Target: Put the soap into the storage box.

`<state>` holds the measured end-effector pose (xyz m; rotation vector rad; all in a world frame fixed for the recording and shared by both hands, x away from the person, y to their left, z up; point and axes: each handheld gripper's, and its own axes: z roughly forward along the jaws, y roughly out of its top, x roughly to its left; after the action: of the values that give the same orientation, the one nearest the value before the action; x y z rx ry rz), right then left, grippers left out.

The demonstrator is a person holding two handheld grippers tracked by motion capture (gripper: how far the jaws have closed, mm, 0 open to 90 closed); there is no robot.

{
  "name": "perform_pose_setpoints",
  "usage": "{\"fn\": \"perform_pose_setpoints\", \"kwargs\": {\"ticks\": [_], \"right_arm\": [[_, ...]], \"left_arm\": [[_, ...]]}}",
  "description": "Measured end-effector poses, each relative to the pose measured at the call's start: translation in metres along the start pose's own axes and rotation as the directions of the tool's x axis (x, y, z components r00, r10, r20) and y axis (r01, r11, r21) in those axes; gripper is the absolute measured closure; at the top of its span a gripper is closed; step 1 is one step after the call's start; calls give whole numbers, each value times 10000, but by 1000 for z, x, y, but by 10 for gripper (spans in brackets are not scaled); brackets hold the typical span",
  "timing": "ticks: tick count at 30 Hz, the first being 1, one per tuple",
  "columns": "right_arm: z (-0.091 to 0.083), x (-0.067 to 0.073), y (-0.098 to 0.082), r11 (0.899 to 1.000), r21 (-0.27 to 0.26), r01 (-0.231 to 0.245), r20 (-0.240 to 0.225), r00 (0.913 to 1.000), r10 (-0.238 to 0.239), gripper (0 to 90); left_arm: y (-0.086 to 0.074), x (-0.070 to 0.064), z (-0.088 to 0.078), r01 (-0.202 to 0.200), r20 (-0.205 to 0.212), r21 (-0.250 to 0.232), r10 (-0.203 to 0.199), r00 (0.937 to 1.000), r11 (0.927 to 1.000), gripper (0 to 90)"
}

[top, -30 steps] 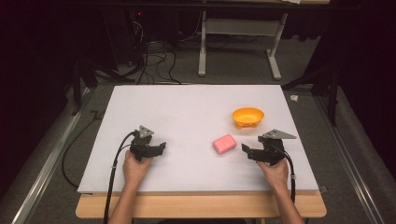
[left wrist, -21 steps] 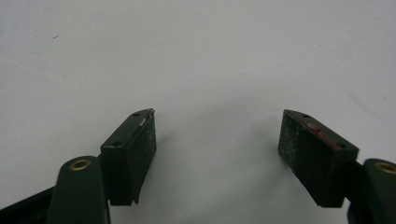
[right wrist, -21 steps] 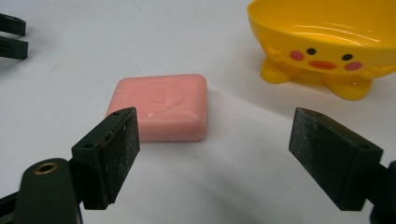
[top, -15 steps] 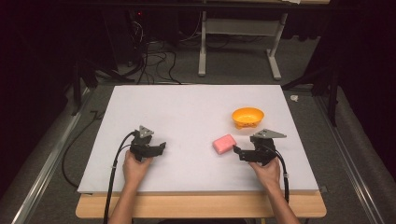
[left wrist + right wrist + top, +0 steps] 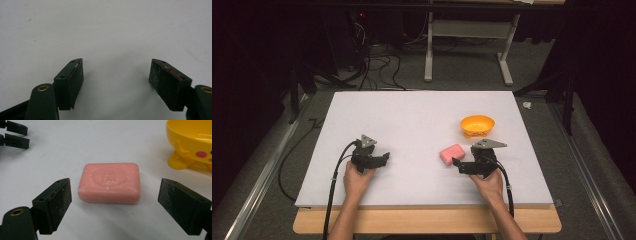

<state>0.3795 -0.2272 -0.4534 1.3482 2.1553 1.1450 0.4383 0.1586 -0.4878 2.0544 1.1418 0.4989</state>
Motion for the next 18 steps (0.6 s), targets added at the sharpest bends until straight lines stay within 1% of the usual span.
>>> {"fn": "perform_pose_setpoints", "kwargs": {"ticks": [10,11,18], "right_arm": [[11,9,6,9997,194,165,130,9998,-167,120],[13,11,8,9997,121,226,259,9994,-229,120],[22,13,8,9993,328,165,325,9993,-176,120]], "left_arm": [[0,0,0,-1,2,4,1,10000,10000,281],[0,0,0,2,2,2,-2,10000,10000,281],[0,0,0,5,6,3,-5,10000,10000,281]]}}
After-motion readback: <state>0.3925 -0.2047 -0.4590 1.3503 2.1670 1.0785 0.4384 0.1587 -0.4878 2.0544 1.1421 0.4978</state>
